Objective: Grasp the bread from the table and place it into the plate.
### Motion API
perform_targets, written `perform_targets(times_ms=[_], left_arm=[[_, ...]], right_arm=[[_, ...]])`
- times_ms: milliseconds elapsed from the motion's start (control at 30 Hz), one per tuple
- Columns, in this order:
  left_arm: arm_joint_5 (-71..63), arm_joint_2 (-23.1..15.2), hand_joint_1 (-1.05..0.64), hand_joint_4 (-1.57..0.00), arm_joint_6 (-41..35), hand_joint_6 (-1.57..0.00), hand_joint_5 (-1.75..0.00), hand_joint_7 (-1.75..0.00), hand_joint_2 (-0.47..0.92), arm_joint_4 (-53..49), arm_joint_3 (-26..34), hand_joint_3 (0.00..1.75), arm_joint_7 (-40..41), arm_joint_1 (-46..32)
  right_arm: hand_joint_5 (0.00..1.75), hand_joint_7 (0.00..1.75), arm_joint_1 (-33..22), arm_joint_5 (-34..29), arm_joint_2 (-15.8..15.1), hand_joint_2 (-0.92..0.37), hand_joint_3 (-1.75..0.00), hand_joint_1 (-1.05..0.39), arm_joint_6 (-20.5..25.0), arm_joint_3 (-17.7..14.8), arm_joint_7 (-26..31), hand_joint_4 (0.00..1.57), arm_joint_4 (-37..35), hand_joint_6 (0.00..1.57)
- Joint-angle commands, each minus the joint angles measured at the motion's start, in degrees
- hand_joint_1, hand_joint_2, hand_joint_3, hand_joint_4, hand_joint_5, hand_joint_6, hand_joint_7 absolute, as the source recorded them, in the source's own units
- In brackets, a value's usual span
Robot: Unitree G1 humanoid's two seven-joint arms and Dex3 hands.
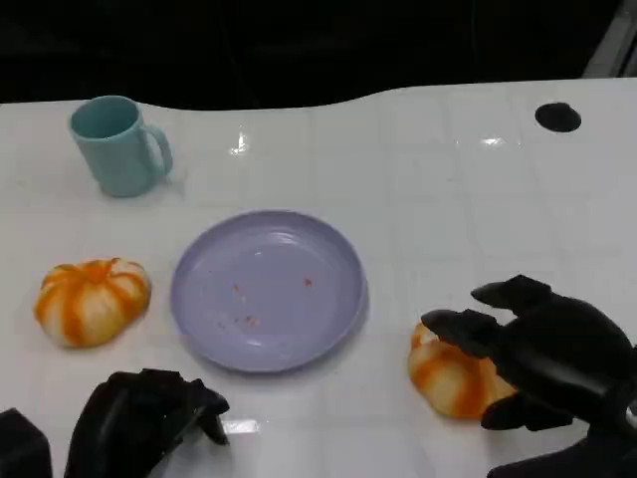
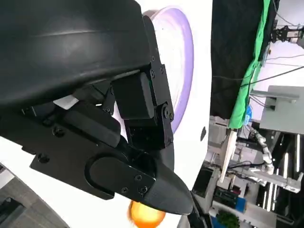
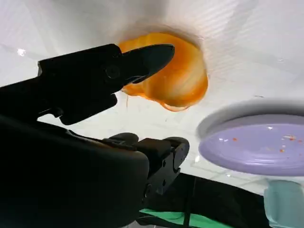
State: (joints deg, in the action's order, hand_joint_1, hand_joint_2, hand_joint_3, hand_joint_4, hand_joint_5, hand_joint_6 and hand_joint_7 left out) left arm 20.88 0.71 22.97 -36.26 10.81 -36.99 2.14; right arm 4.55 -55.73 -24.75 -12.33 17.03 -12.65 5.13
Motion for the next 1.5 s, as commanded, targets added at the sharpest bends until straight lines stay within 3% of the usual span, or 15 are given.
perform_targets(times_ms=[33, 400, 467, 533, 567, 633, 667, 700, 733, 767, 833, 967, 1133, 1400, 1500], left_arm=[[-0.2, -0.7, -1.05, -0.78, -0.3, -1.57, -1.64, -0.18, 0.81, 0.7, 0.3, 0.0, 0.9, -0.8], [-0.1, -0.6, -1.05, -0.78, -0.3, -1.57, -1.64, -0.18, 0.81, 0.7, 0.1, 0.0, 0.7, -0.8], [-0.2, -0.5, -1.05, -0.77, -0.4, -1.57, -1.64, -0.17, 0.81, 0.7, 0.1, 0.0, 0.8, -0.9], [-0.3, -0.4, -1.05, -0.77, -0.4, -1.57, -1.64, -0.17, 0.81, 0.7, 0.0, 0.0, 0.9, -0.9], [-0.3, -0.4, -1.05, -0.77, -0.2, -1.57, -1.64, -0.17, 0.81, 0.6, -0.1, 0.0, 1.0, -0.9], [-0.4, -0.3, -1.05, -0.77, -0.2, -1.57, -1.64, -0.17, 0.81, 0.5, -0.1, 0.0, 1.0, -1.0], [-0.3, -0.2, -1.05, -0.77, -0.3, -1.57, -1.64, -0.17, 0.81, 0.5, -0.1, 0.0, 1.1, -1.0], [-0.2, -0.1, -1.05, -0.77, -0.2, -1.57, -1.64, -0.17, 0.81, 0.3, 0.0, 0.0, 0.9, -1.1], [-0.2, -0.1, -1.05, -0.77, 0.0, -1.57, -1.64, -0.17, 0.81, 0.2, 0.0, 0.0, 0.9, -1.2], [-0.2, 0.0, -1.04, -0.77, 0.1, -1.57, -1.64, -0.17, 0.81, 0.0, 0.0, 0.0, 0.8, -1.2], [-0.2, 0.1, -1.04, -0.77, 0.2, -1.57, -1.64, -0.17, 0.81, -0.1, 0.1, 0.0, 0.9, -1.1], [-0.4, -0.2, -1.05, -0.78, -0.2, -1.57, -1.65, -0.18, 0.8, 0.0, 0.0, 0.0, 1.0, -1.0], [0.0, -0.5, -1.05, -0.78, -0.5, -1.57, -1.66, -0.2, 0.8, -0.1, 0.4, 0.0, 0.8, -0.8], [0.0, -0.7, -1.05, -0.77, -1.2, -1.57, -1.65, -0.19, 0.8, -0.3, 0.8, 0.0, 1.6, 0.1], [-0.1, -0.7, -1.05, -0.77, -1.0, -1.57, -1.65, -0.19, 0.8, -0.9, 0.9, 0.0, 1.4, 0.4]], right_arm=[[0.35, 0.01, 1.6, -0.7, -1.3, -0.92, 0.0, -0.61, 0.6, 1.2, 2.2, 0.09, -3.0, 0.28], [0.3, 0.02, 4.9, 0.0, -1.3, -0.92, -0.05, -0.59, 3.0, 4.3, 0.6, 0.08, -9.8, 0.3], [0.29, 0.03, 5.7, 0.3, -1.2, -0.92, -0.08, -0.55, 2.5, 4.8, 1.8, 0.22, -11.5, 0.38], [0.36, 0.08, 6.2, 1.0, -0.9, -0.92, -0.13, -0.46, 1.2, 5.0, 4.7, 0.51, -13.4, 0.54], [0.53, 0.09, 6.4, 1.9, -0.4, -0.92, -0.16, -0.41, 0.3, 4.7, 7.0, 0.64, -14.8, 0.68], [1.33, 0.23, 6.8, 3.7, 0.4, -0.92, -0.32, -0.32, -1.2, 4.5, 10.3, 0.82, -17.2, 1.1], [1.53, 0.39, 7.0, 4.0, 0.4, -0.92, -0.35, -0.3, -1.5, 4.6, 11.3, 0.84, -17.9, 1.12], [1.64, 0.6, 7.1, 4.1, 0.4, -0.92, -0.37, -0.3, -2.0, 4.9, 12.6, 0.84, -18.5, 1.07], [1.7, 1.08, 7.2, 4.3, 0.4, -0.9, -0.47, -0.29, -2.7, 5.0, 14.0, 0.86, -19.1, 0.91], [1.72, 1.32, 7.3, 4.4, 0.5, -0.87, -0.55, -0.29, -3.0, 5.2, 15.2, 0.85, -19.6, 0.82], [1.74, 1.53, 7.7, 4.2, 0.5, -0.83, -0.65, -0.3, -3.5, 5.5, 17.0, 0.82, -20.6, 0.71], [1.75, 1.67, 8.6, 4.1, 0.9, -0.67, -0.88, -0.32, -4.9, 5.8, 21.9, 0.82, -22.9, 0.65], [1.75, 1.74, 9.4, 4.2, 1.6, -0.58, -1.0, -0.33, -7.4, 5.7, 31.0, 0.85, -25.5, 0.63], [1.75, 1.73, 12.5, 7.4, 3.8, -0.47, -1.16, -0.29, -14.1, 5.1, 42.6, 0.94, -32.8, 0.7], [1.75, 1.55, 13.5, 12.0, 5.5, -0.4, -1.27, -0.29, -16.8, 4.1, 42.2, 0.96, -34.9, 0.79]])
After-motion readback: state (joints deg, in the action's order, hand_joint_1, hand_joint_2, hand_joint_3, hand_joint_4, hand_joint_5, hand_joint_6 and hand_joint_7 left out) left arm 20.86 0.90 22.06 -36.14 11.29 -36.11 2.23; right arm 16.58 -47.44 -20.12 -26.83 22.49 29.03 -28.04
